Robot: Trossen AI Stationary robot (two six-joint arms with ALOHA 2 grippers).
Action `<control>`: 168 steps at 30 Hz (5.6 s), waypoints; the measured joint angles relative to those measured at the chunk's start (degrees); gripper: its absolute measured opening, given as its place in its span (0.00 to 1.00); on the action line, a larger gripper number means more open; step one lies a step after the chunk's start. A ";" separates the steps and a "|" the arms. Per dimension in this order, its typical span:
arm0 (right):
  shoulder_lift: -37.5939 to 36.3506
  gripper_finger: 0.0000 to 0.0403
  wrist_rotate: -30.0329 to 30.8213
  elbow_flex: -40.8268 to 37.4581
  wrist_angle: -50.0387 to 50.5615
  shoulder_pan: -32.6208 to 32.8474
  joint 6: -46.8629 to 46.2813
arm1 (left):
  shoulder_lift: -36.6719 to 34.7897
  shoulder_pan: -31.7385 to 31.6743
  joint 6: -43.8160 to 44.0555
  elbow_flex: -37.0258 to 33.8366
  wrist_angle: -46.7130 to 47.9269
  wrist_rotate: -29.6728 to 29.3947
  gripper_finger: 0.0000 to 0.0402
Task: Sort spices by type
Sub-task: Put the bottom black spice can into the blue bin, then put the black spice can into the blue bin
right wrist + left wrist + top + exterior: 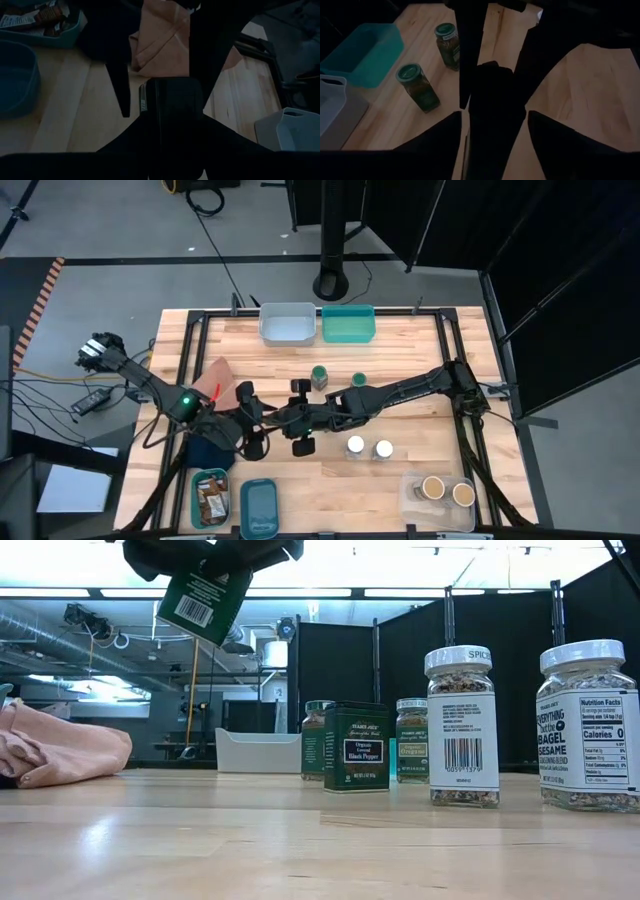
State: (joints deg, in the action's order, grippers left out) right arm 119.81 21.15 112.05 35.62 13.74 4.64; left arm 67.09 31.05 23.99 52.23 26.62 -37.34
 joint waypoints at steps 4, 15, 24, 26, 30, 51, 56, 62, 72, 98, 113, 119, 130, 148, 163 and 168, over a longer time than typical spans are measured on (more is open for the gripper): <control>0.00 0.34 -0.02 0.00 0.06 0.00 0.00 | 0.00 0.00 0.01 0.00 -0.05 -0.03 0.46; 0.00 0.34 -0.59 0.00 0.12 0.04 -0.02 | 0.00 0.04 -1.55 0.39 0.38 0.04 0.28; 0.00 0.51 -0.90 0.00 0.17 0.00 -3.35 | 0.00 0.02 -1.09 0.48 0.12 -0.01 0.29; 0.00 0.57 -0.82 0.00 0.17 -0.01 -3.41 | 0.00 0.02 -1.05 0.48 0.15 -0.03 0.29; -0.04 0.66 0.83 0.00 0.24 0.13 -2.93 | 0.00 0.02 -0.17 0.48 0.17 -0.15 0.29; -14.27 0.72 1.92 0.07 13.44 5.24 -12.66 | -0.04 15.17 22.05 -2.49 1.85 -13.73 0.29; -14.57 0.71 1.89 0.07 13.48 6.23 -12.61 | -0.04 22.42 24.62 -2.51 -0.44 -20.53 0.29; -14.21 0.72 1.71 0.07 13.68 7.56 -12.63 | 0.57 31.49 24.20 -2.75 -5.12 -26.34 0.29; -14.19 0.71 1.70 0.07 15.42 10.05 -14.00 | 13.68 36.52 24.28 -5.55 -21.45 -31.00 0.29; -14.16 0.68 1.92 0.04 18.65 11.39 -20.13 | 29.42 39.89 39.31 -5.55 -24.31 -35.29 0.29; -14.14 0.69 1.94 0.04 18.69 11.39 -20.03 | 35.25 39.85 42.71 -5.55 -24.08 -36.35 0.30; -14.12 0.68 1.93 0.04 18.73 11.39 -20.09 | 35.30 39.85 43.15 -5.55 -21.92 -36.13 0.30; -14.12 0.69 1.95 0.04 18.98 11.37 -19.90 | 35.52 39.67 41.96 -5.55 -20.80 -35.33 0.34; -14.12 0.71 1.95 0.04 20.24 11.37 -19.47 | 34.93 39.57 41.59 -5.55 -20.89 -37.11 0.62; -14.66 0.72 1.93 0.03 21.05 11.54 -18.90 | 19.22 34.24 31.80 -5.53 -10.94 -33.82 0.62; -16.21 0.71 2.03 0.02 24.22 12.17 -21.52 | 13.30 27.38 26.93 -5.53 -5.51 -29.08 0.62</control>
State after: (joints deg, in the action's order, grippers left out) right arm 103.60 23.18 112.07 59.84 25.91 -16.88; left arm 80.39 58.43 50.92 46.70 21.12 -66.42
